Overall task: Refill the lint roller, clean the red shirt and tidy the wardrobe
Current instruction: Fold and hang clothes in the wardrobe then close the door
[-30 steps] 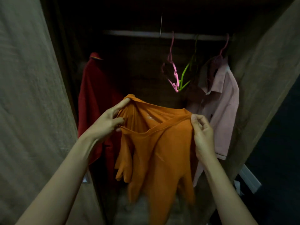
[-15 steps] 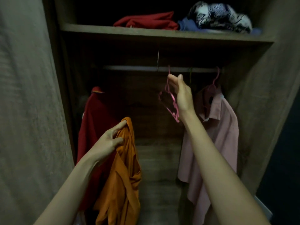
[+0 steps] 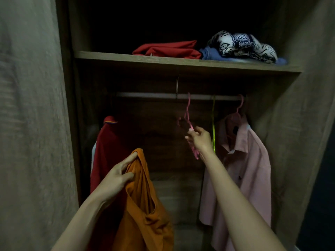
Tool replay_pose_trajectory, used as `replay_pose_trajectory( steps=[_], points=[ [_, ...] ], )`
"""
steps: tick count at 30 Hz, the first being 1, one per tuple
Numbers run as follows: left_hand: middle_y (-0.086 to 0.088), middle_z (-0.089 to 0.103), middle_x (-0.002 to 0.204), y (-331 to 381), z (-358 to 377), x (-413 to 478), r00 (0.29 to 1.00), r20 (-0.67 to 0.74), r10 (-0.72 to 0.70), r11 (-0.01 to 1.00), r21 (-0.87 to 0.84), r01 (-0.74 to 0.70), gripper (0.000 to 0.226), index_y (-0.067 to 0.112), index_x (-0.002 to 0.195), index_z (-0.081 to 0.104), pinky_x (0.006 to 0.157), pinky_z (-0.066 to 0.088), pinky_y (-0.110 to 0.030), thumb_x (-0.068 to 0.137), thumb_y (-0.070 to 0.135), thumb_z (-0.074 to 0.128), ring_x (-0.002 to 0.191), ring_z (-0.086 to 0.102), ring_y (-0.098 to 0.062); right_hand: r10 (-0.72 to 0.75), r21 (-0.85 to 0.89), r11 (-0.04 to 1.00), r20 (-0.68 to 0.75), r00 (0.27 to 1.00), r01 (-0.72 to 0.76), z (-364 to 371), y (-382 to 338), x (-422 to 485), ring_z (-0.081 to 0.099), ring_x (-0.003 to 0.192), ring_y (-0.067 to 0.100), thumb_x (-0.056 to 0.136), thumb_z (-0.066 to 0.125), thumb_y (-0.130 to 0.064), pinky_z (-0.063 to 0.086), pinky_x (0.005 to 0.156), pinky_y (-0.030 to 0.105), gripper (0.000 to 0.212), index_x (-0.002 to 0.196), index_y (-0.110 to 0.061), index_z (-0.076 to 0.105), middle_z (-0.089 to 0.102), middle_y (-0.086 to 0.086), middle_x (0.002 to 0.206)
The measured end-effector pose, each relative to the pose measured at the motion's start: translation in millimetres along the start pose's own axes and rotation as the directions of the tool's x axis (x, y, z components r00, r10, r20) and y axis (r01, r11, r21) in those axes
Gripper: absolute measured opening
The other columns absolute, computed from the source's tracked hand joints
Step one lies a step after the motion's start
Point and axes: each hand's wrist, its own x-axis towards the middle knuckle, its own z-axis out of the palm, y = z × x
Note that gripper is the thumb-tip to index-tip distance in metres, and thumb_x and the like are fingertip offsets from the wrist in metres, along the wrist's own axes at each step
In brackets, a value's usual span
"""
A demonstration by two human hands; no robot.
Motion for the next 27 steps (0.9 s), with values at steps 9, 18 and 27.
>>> replay_pose_trajectory(
  steps=[9, 18, 27],
  points=[
    [0.013, 0.034, 0.152, -5, 4, 2, 1.000, -0.018, 0.005, 1.000, -0.008, -0.006, 0.075, 0.029, 0.149, 0.032, 0.094, 0.045, -0.020, 0.088, -0.011, 0.046, 0.130, 0.045, -0.003, -0.035, 0.221, 0.975, 0.014, 0.999, 0.031, 5, 12, -2, 0.053, 0.050, -0.001, 0.092, 0.059, -0.017, 0.046, 0.050, 0.012, 0.034, 0.123, -0.003, 0.059, 0.060, -0.001, 0.073],
    [0.015, 0.036, 0.150, 2, 3, 3, 0.999, -0.012, 0.030, 0.999, 0.019, -0.030, 0.073, 0.030, 0.146, 0.033, 0.086, 0.046, -0.013, 0.088, -0.012, 0.047, 0.122, 0.048, 0.008, -0.193, 0.296, 0.941, 0.076, 0.978, 0.162, -2, 0, -44, 0.050, 0.046, -0.002, 0.093, 0.055, -0.009, 0.040, 0.046, 0.009, 0.033, 0.126, -0.008, 0.057, 0.055, 0.000, 0.069],
    [0.005, 0.030, 0.151, -7, 27, -12, 0.998, -0.035, -0.047, 0.988, 0.147, 0.051, 0.070, 0.013, 0.148, 0.030, 0.081, 0.038, 0.004, 0.087, -0.019, 0.041, 0.130, 0.036, 0.003, 0.007, 0.519, 0.840, 0.279, 0.960, -0.157, -48, 66, -173, 0.030, 0.041, 0.001, 0.096, 0.046, -0.008, 0.023, 0.032, 0.014, 0.037, 0.131, -0.020, 0.054, 0.042, -0.005, 0.064]
  ],
)
